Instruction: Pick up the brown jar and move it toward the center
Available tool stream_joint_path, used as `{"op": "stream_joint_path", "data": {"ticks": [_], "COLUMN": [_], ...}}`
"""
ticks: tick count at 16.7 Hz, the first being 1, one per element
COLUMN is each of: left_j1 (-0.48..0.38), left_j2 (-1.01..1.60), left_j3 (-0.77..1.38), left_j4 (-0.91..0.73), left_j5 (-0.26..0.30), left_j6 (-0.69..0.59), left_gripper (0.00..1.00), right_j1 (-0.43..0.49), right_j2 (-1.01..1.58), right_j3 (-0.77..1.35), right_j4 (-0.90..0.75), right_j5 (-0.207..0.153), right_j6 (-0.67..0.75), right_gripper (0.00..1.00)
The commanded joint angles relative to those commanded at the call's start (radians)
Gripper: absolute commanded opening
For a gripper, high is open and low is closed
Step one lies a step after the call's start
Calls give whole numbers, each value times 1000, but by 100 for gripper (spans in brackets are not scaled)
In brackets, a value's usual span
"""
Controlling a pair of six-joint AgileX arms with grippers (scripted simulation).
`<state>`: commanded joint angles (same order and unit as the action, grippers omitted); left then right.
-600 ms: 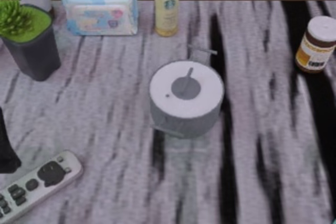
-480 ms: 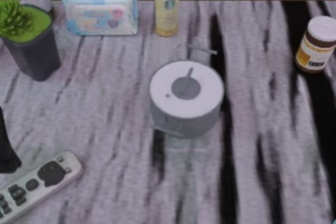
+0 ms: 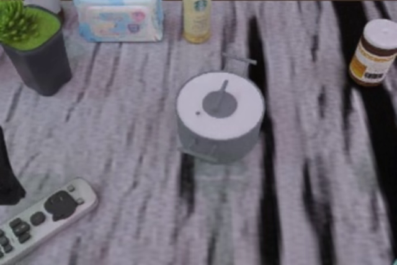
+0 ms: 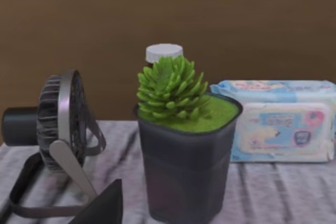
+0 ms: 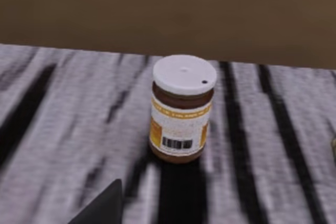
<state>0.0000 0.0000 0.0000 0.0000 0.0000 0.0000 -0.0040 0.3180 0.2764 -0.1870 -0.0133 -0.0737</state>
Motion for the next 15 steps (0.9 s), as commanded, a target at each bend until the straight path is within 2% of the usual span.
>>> {"op": "stream_joint_path", "data": {"ticks": [6, 15], "left_j1": [0, 0], "left_j2": [0, 0], "left_j3": [0, 0], "left_j4": [0, 0], "left_j5": [0, 0], "left_j6": [0, 0], "left_gripper": [100, 100], "right_j1": [-11, -24], "right_j2": [524, 1451], "right_j3": [469, 1355], "right_j4": [-305, -816], "right_j5": [-18, -61], "right_j6": [-134, -388], "right_gripper": [100, 100]}}
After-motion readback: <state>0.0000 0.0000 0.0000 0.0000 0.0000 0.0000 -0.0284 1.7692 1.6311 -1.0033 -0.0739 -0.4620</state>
